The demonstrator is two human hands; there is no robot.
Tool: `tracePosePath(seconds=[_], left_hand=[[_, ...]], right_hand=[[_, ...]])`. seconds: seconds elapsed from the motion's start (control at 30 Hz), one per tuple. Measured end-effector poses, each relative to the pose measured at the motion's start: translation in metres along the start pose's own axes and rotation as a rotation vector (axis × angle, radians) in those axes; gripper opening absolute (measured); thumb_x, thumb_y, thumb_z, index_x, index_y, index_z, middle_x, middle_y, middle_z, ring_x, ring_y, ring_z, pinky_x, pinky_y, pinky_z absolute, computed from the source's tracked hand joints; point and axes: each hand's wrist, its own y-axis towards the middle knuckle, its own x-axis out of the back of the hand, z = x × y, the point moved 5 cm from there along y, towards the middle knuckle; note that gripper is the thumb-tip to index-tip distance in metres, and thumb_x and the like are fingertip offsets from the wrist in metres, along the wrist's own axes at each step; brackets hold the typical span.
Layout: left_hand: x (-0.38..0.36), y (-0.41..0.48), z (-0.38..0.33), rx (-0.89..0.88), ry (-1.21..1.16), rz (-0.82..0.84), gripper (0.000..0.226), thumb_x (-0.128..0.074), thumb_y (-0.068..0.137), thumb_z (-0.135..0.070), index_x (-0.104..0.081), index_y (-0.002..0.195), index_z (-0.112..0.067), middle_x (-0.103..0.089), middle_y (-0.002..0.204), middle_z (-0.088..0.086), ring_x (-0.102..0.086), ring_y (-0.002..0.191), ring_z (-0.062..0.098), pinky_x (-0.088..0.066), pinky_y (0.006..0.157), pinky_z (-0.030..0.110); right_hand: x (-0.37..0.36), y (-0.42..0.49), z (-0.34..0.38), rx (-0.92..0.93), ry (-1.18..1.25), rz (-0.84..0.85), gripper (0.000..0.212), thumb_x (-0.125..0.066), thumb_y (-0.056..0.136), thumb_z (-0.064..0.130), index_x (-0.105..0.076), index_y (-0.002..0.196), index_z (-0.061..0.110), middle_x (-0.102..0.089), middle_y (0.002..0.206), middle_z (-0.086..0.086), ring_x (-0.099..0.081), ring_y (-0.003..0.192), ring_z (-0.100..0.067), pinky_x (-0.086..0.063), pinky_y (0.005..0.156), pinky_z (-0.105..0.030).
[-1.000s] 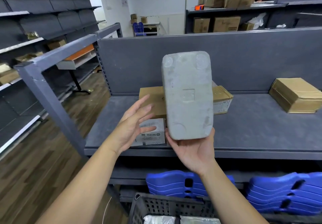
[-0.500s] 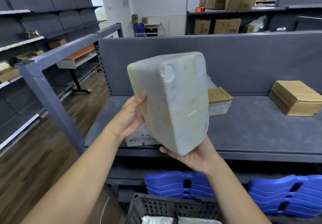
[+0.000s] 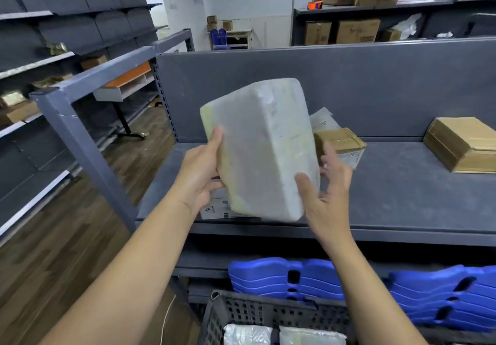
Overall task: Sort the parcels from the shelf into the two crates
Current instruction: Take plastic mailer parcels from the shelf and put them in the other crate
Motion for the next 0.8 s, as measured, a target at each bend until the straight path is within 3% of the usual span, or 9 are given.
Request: tracePosePath(seconds=[0.07,0.13,0.2,0.27,0.37,0.43,0.5,0.63,0.8], left_hand=[[0.002,-0.003,-0.004,-0.040,0.046,-0.054,0.032,-0.061,0.101,-0.050,-0.072,0.103,-0.019,-0.081,0.090,-0.007,-0.079,0.087,0.016,-0.062,0.070,0.034],[0.001,-0.008,-0.010,-0.147,0.089,-0.029,0.030,-0.060,0.104,-0.043,-0.074,0.112,-0.018,-0.081,0.104,-0.005,-0.078,0.094,0.015,-0.062,0.075,0.032],[-0.001,-0.011,-0.015,-0.284,0.077,0.053,0.033,-0.058,0.106,-0.034,-0.069,0.133,-0.019,-0.075,0.125,-0.009,-0.071,0.115,0.010,-0.058,0.095,0.031],[0.000,-0.010,-0.012,-0.359,0.072,0.176,0.043,-0.058,0.105,-0.034,-0.057,0.147,-0.028,-0.064,0.142,-0.016,-0.059,0.131,0.004,-0.048,0.110,0.031],[-0.001,-0.006,0.009,-0.240,0.016,0.310,0.064,-0.066,0.095,-0.057,-0.044,0.154,-0.044,-0.052,0.155,-0.010,-0.050,0.139,0.013,-0.050,0.102,0.033],[0.004,-0.007,0.015,-0.213,-0.001,0.283,0.073,-0.068,0.089,-0.057,-0.043,0.155,-0.039,-0.053,0.155,0.002,-0.060,0.120,0.002,-0.053,0.075,0.019],[0.007,-0.007,0.017,-0.232,0.009,0.284,0.069,-0.065,0.092,-0.052,-0.046,0.155,-0.031,-0.059,0.149,0.006,-0.067,0.103,0.005,-0.050,0.063,0.014],[0.010,-0.009,0.015,-0.264,-0.024,0.276,0.068,-0.065,0.090,-0.048,-0.049,0.153,-0.028,-0.065,0.142,-0.005,-0.064,0.126,0.018,-0.053,0.072,0.018],[0.015,-0.006,0.017,-0.256,-0.043,0.261,0.069,-0.066,0.090,-0.047,-0.049,0.153,-0.026,-0.064,0.143,-0.003,-0.062,0.129,0.020,-0.053,0.073,0.020]], right_hand=[[-0.008,-0.001,0.004,0.013,-0.028,0.098,0.061,-0.055,0.085,0.064,-0.037,0.142,0.057,-0.028,0.153,0.002,-0.027,0.138,0.017,-0.026,0.115,-0.006],[-0.010,0.001,0.009,-0.010,-0.055,0.220,0.083,-0.062,0.079,0.066,-0.027,0.153,0.055,-0.015,0.167,0.007,-0.008,0.151,0.011,-0.015,0.121,-0.010],[-0.007,0.007,0.011,-0.037,0.126,0.254,0.093,-0.073,0.077,0.052,-0.031,0.160,0.041,-0.036,0.165,0.002,-0.030,0.154,-0.014,-0.027,0.127,-0.041],[-0.006,0.005,0.011,-0.158,0.460,0.235,0.083,-0.075,0.078,0.037,-0.044,0.154,0.031,-0.057,0.150,0.000,-0.054,0.140,-0.025,-0.042,0.115,-0.058],[-0.010,-0.005,0.005,-0.278,0.598,0.230,0.078,-0.074,0.076,0.036,-0.051,0.150,0.029,-0.063,0.144,-0.002,-0.060,0.133,-0.028,-0.053,0.101,-0.053],[-0.012,-0.010,0.002,-0.294,0.610,0.227,0.075,-0.074,0.078,0.033,-0.051,0.149,0.026,-0.064,0.144,-0.003,-0.060,0.133,-0.027,-0.053,0.101,-0.050],[-0.013,-0.012,0.000,-0.308,0.623,0.212,0.071,-0.071,0.082,0.024,-0.050,0.150,0.022,-0.064,0.144,-0.004,-0.060,0.133,-0.026,-0.054,0.099,-0.043],[-0.014,-0.013,-0.002,-0.280,0.618,0.210,0.073,-0.073,0.081,0.025,-0.051,0.149,0.019,-0.064,0.144,-0.005,-0.060,0.134,-0.025,-0.051,0.106,-0.043],[-0.015,-0.013,0.005,-0.282,0.619,0.202,0.064,-0.064,0.084,0.019,-0.052,0.147,0.016,-0.066,0.141,-0.005,-0.061,0.132,-0.025,-0.047,0.111,-0.047]])
